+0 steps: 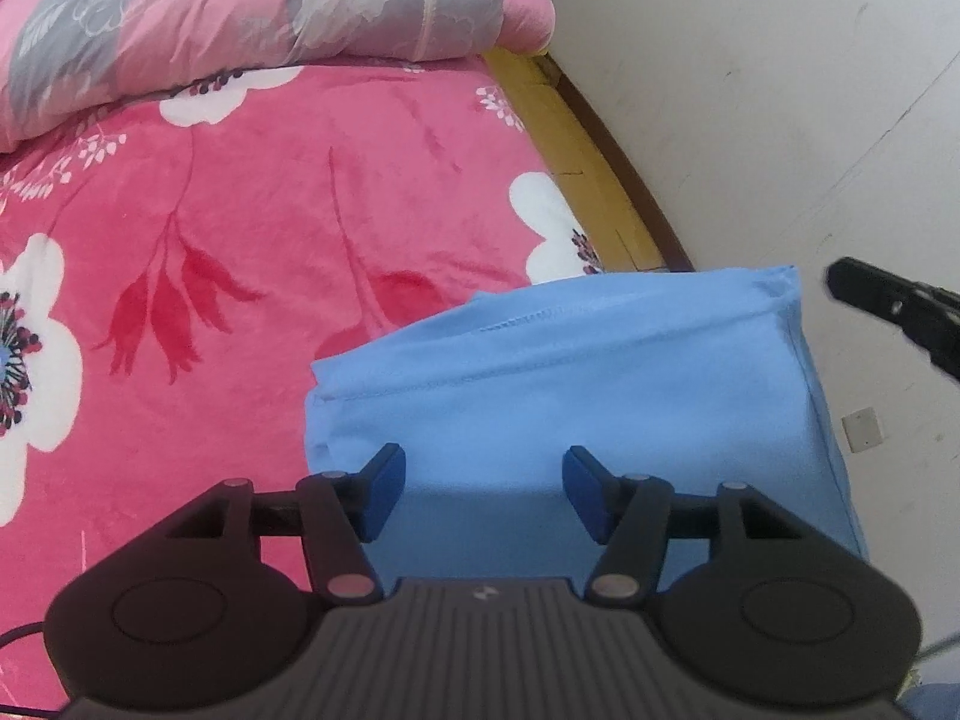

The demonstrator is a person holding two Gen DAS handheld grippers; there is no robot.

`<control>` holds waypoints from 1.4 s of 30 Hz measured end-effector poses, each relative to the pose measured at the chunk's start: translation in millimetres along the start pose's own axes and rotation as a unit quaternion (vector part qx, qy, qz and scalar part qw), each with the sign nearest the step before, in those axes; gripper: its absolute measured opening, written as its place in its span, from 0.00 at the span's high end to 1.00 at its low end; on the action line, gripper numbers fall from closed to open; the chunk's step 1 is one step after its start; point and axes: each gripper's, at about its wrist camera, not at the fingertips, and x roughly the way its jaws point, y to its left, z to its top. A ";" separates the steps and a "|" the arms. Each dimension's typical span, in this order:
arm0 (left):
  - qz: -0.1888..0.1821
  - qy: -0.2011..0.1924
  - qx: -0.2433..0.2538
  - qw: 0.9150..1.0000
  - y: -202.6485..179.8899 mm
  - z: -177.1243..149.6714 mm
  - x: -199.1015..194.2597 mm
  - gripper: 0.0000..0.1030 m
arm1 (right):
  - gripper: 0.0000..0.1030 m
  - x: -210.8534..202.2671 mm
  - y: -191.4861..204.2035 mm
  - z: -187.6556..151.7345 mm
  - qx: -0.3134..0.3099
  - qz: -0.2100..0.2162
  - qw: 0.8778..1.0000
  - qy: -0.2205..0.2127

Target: Fold clothes

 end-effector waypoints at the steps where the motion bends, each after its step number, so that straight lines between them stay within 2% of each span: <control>1: 0.002 0.002 0.000 1.000 -0.6 0.8 0.2 0.42 | 0.95 6.8 6.3 -1.1 -0.010 0.016 1.000 0.011; 2: 0.003 0.004 -0.001 1.000 -1.0 1.3 0.4 0.42 | 0.95 17.0 8.0 -3.0 -0.021 0.016 0.999 0.026; 4: 0.007 0.007 -0.001 1.000 -2.3 2.1 0.6 0.42 | 0.98 35.0 0.2 -4.2 -0.034 -0.016 0.999 0.040; 6: 0.011 0.009 0.000 1.000 -4.3 2.8 0.4 0.42 | 0.99 40.1 -21.1 2.7 -0.002 -0.054 0.998 0.027; 8: 0.019 0.014 0.004 1.000 -7.3 2.4 1.0 0.42 | 0.95 37.9 -37.2 11.3 0.034 -0.081 0.996 0.007; 12: 0.027 0.020 0.007 0.999 -10.0 2.8 0.8 0.42 | 0.95 14.5 -35.7 8.9 0.046 -0.059 0.997 -0.011; 17: 0.035 0.024 0.009 0.999 -12.6 5.0 2.2 0.42 | 0.95 18.9 -21.5 -5.5 0.008 -0.007 1.000 0.027; 21: 0.043 0.022 0.018 0.999 -17.1 4.3 2.6 0.42 | 1.00 36.1 -40.3 -7.1 0.044 -0.044 0.997 0.038; 23: 0.051 0.024 0.022 0.998 -20.3 3.6 3.4 0.41 | 0.95 31.7 -47.7 -3.4 0.066 -0.077 0.995 0.021; 25: 0.057 0.027 0.024 0.998 -22.1 3.9 4.9 0.41 | 0.95 20.6 -48.6 -3.1 0.068 -0.082 0.994 0.007; 29: 0.061 0.031 0.024 0.997 -23.8 6.0 5.9 0.41 | 0.95 -0.6 -39.4 -6.9 0.056 -0.047 0.997 0.003; 33: 0.066 0.033 0.027 0.997 -25.8 7.2 6.4 0.40 | 0.95 -1.8 -30.3 -18.8 0.043 0.004 0.999 0.024; 34: 0.068 0.032 0.029 0.997 -26.9 6.8 5.8 0.41 | 0.95 2.0 -32.1 -23.7 0.042 -0.008 0.998 0.040; 36: 0.068 0.020 0.032 0.997 -27.5 4.8 0.5 0.42 | 0.97 8.5 -37.8 -32.0 0.041 -0.046 0.996 0.066; 37: 0.066 0.010 0.033 0.997 -26.6 2.4 -5.2 0.42 | 0.94 6.2 -44.2 -34.5 0.054 -0.070 0.994 0.064; 39: 0.067 -0.013 0.036 0.997 -22.4 -5.3 -21.9 0.43 | 0.94 -6.7 -53.5 -34.6 0.079 -0.091 0.991 0.051; 42: 0.051 -0.060 0.047 0.996 -13.9 -31.6 -59.3 0.43 | 0.94 -41.0 -49.3 -36.3 0.083 -0.063 0.994 0.015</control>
